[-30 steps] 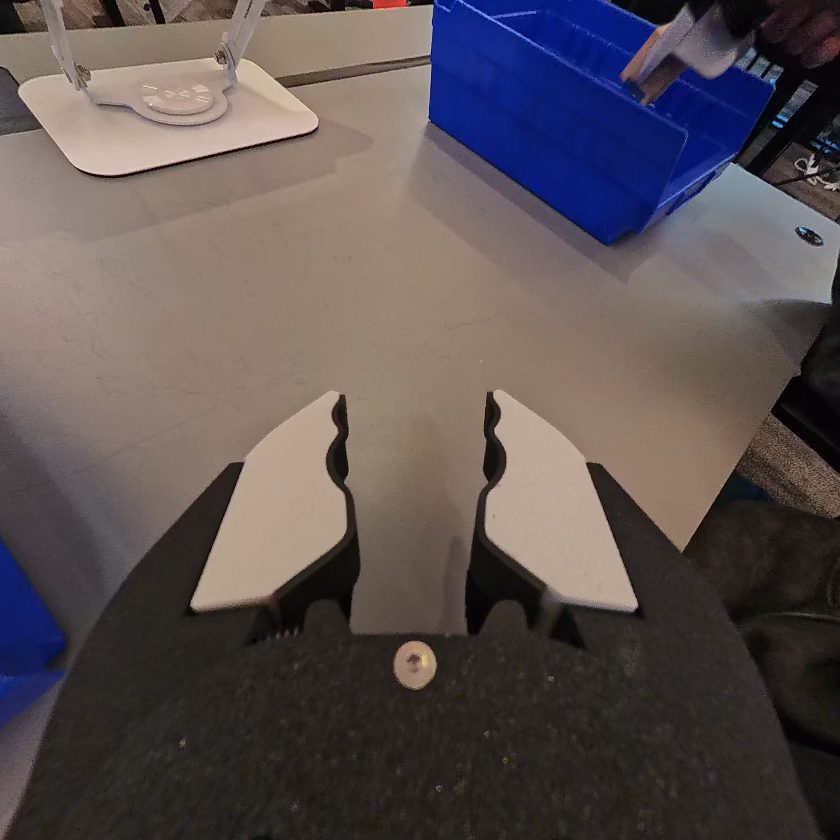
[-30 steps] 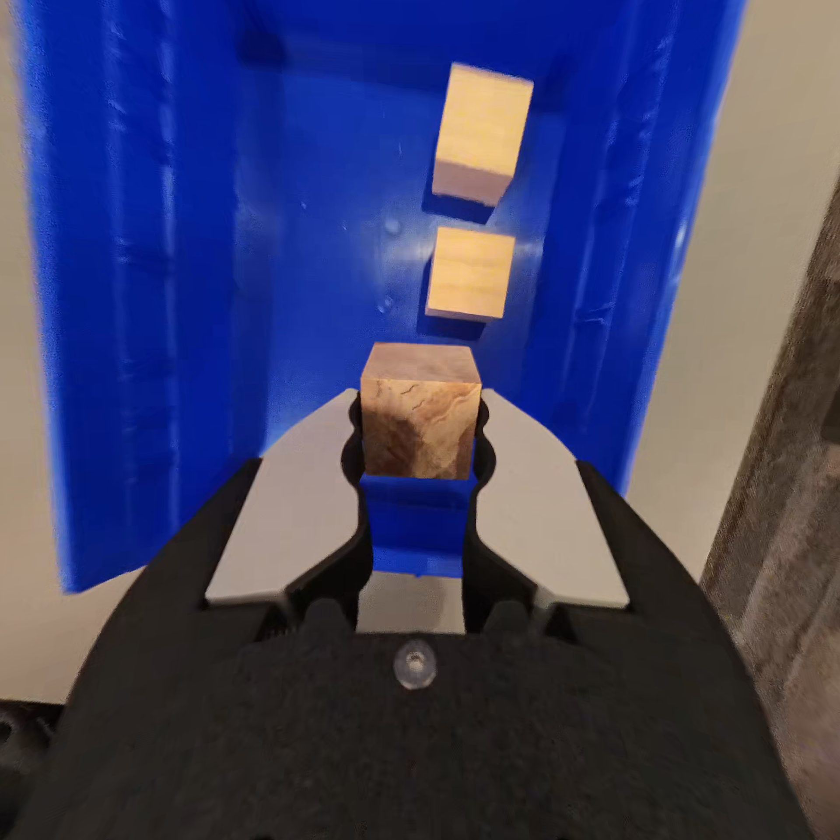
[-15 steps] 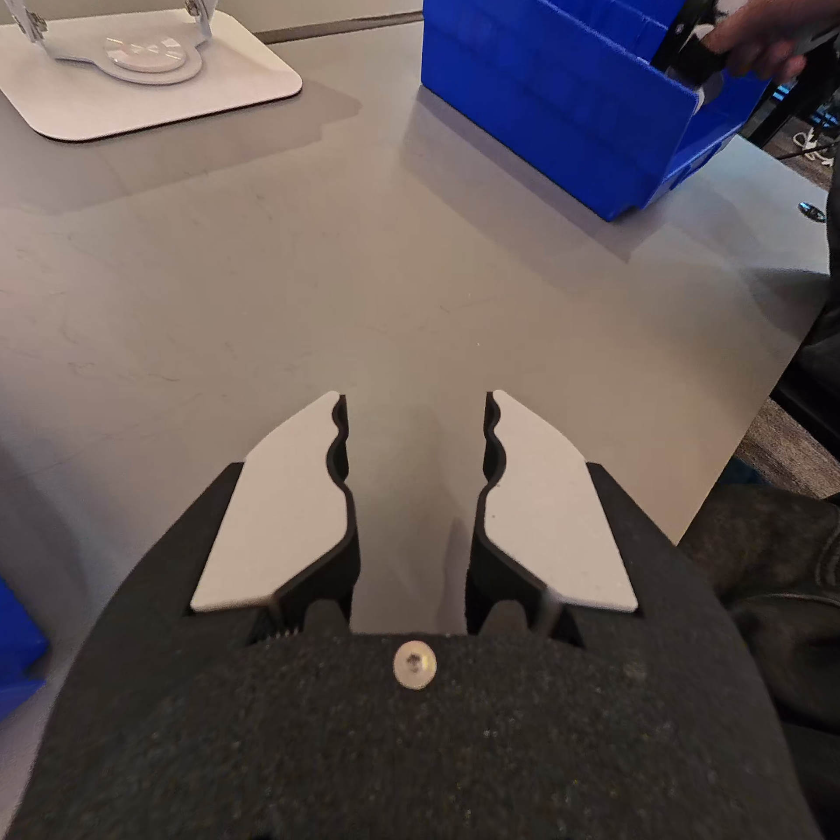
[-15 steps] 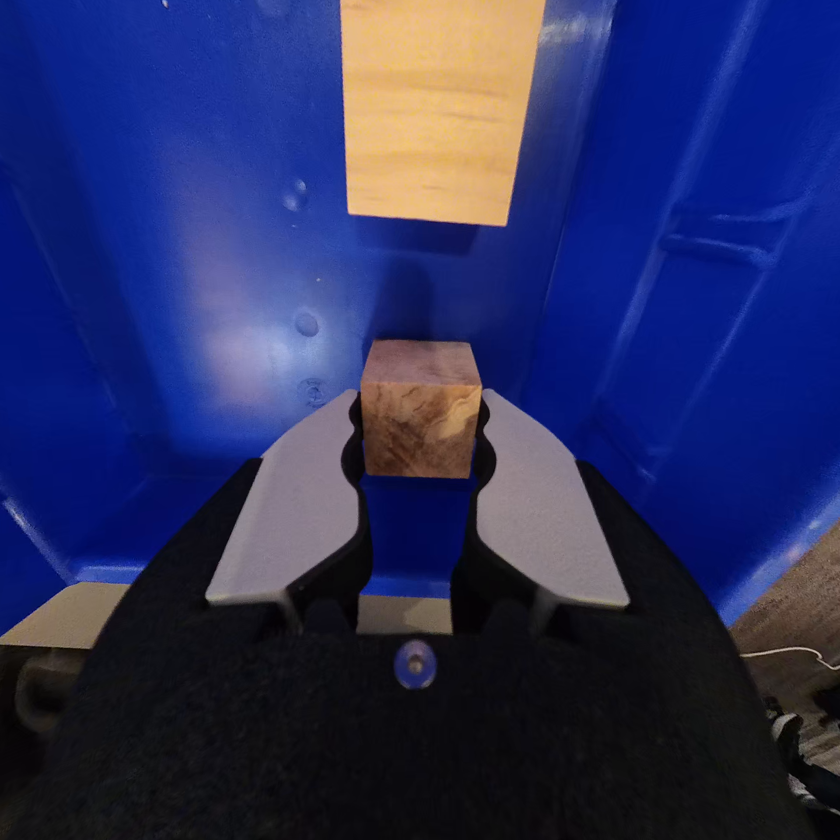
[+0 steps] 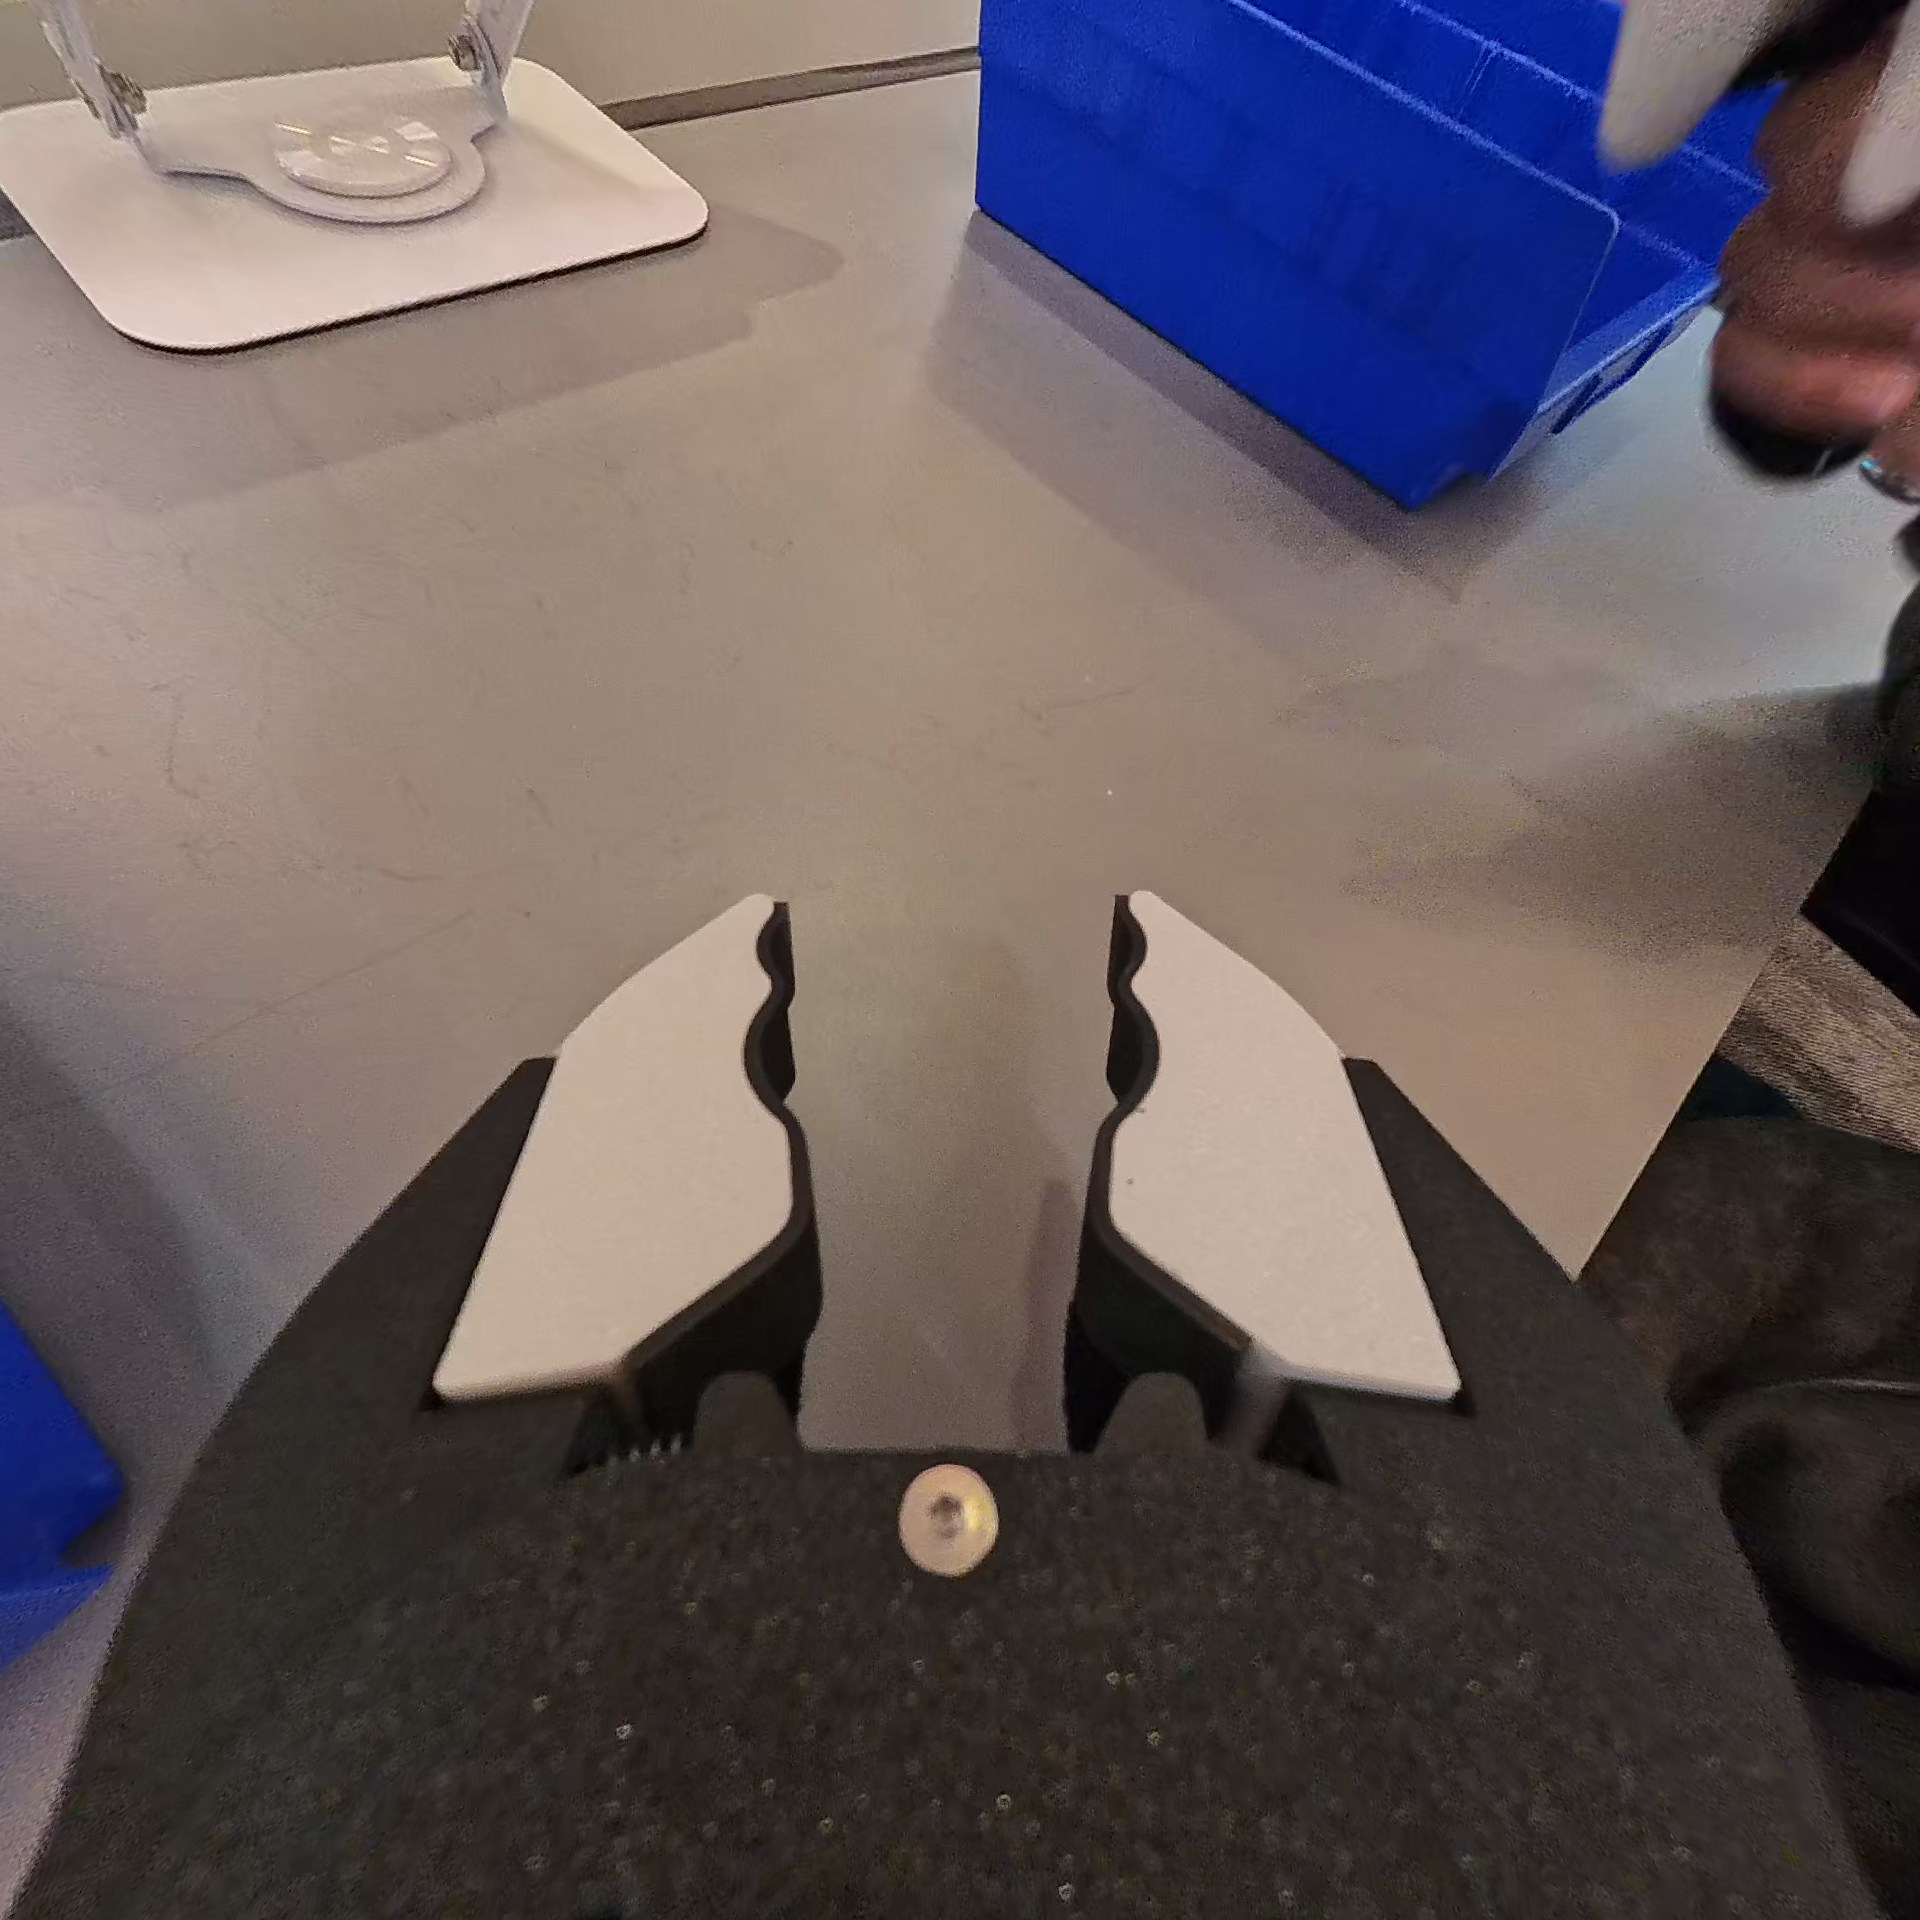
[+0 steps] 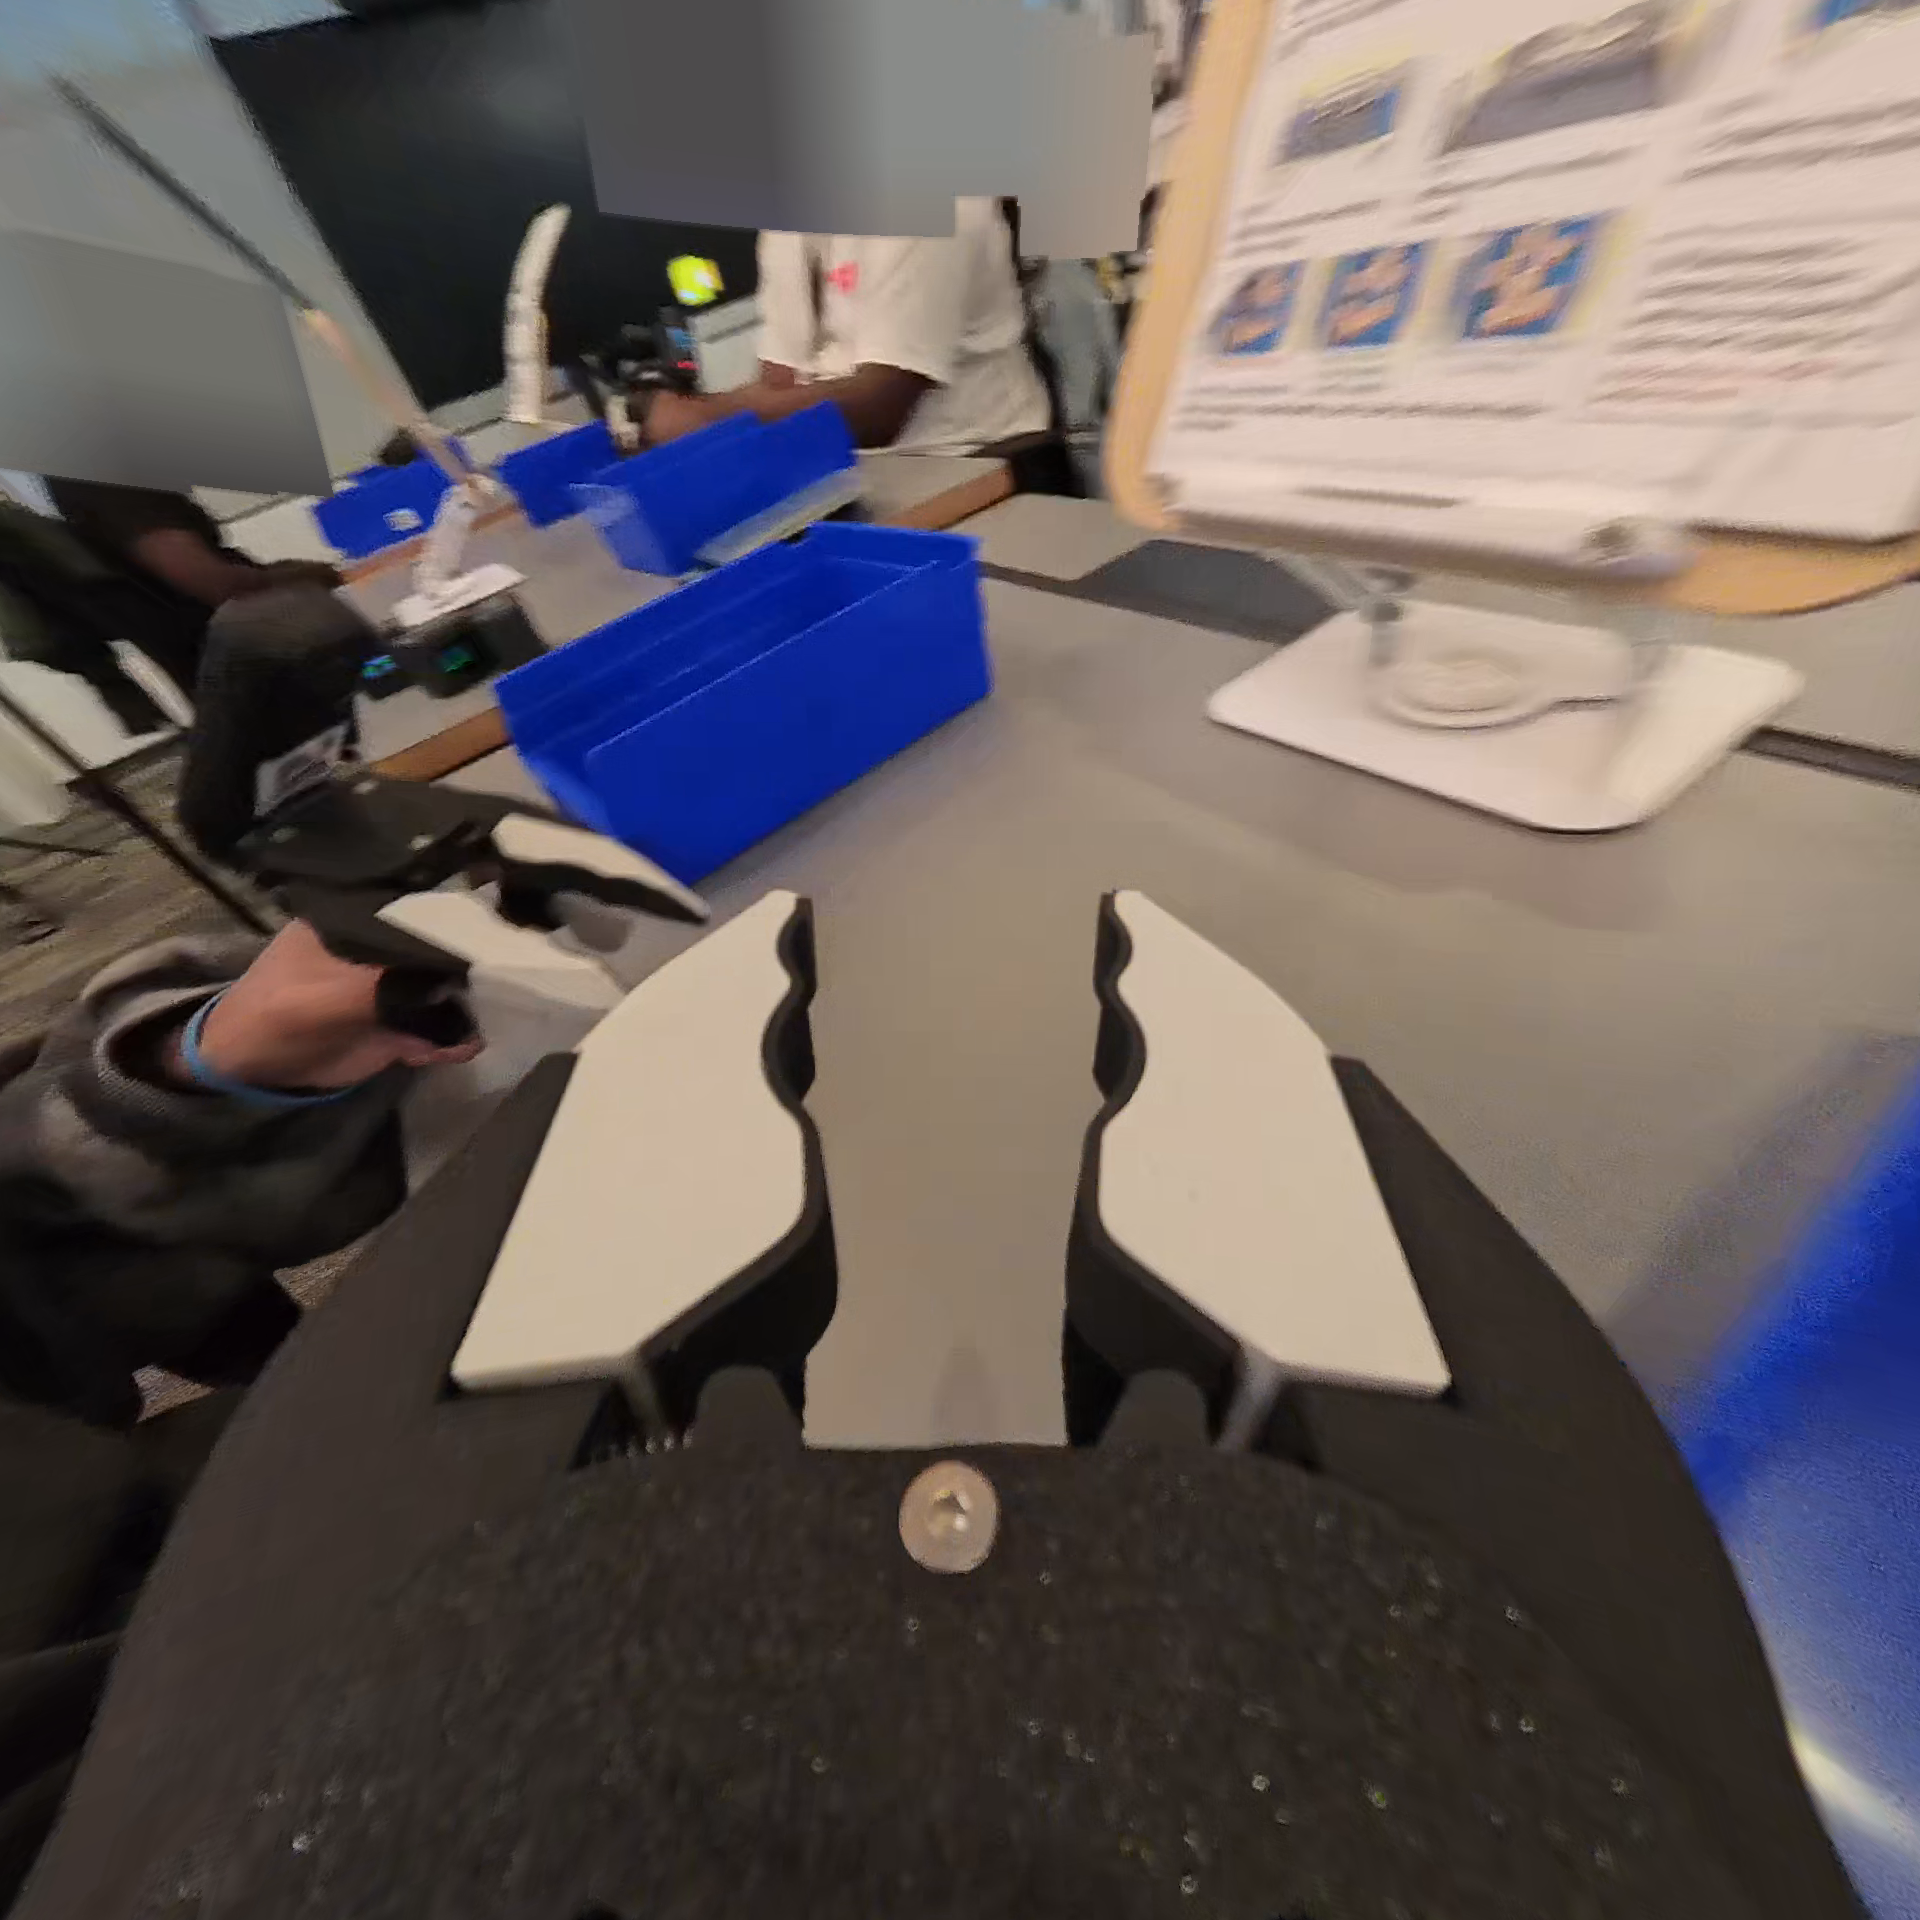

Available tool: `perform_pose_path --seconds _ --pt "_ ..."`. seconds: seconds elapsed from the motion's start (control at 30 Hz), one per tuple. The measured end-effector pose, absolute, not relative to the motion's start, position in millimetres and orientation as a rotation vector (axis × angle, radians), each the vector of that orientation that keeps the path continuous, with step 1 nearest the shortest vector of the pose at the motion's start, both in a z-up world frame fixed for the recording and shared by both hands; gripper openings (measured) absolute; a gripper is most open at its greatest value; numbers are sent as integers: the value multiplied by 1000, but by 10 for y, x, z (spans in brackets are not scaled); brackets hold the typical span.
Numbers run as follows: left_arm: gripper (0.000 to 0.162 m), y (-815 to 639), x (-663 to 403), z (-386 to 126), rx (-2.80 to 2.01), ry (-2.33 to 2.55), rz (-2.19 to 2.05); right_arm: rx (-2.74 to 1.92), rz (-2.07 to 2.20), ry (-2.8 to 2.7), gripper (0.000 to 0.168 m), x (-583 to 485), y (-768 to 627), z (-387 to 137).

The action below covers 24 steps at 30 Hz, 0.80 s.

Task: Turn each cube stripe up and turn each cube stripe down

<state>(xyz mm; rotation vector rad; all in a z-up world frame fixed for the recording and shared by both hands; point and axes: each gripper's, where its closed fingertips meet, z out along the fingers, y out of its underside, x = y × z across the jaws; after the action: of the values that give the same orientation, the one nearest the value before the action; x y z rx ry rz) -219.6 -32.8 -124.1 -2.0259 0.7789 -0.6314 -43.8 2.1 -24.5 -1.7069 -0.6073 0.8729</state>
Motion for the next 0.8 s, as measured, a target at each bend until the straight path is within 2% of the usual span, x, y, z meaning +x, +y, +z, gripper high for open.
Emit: perform_pose_path --seconds 0.13,0.33,0.43,0.63,0.8 --pt "57 -318 -2205 -1255 -2019 789 -589 -1657 875 -702 49 -938 -196 -667" --pt "57 -334 -2269 -1166 -2027 743 -579 -1676 944 -700 42 -1077 -269 -786" --pt "58 -331 -2413 -920 -2031 678 -601 -1685 956 -682 42 -1032 -265 -791" --pt "63 189 -3405 -316 -2124 460 -420 -1674 954 -677 40 -966 -255 -780" --pt "64 990 -4484 -592 -2407 265 -44 -1665 922 -711 39 -970 -294 -770"
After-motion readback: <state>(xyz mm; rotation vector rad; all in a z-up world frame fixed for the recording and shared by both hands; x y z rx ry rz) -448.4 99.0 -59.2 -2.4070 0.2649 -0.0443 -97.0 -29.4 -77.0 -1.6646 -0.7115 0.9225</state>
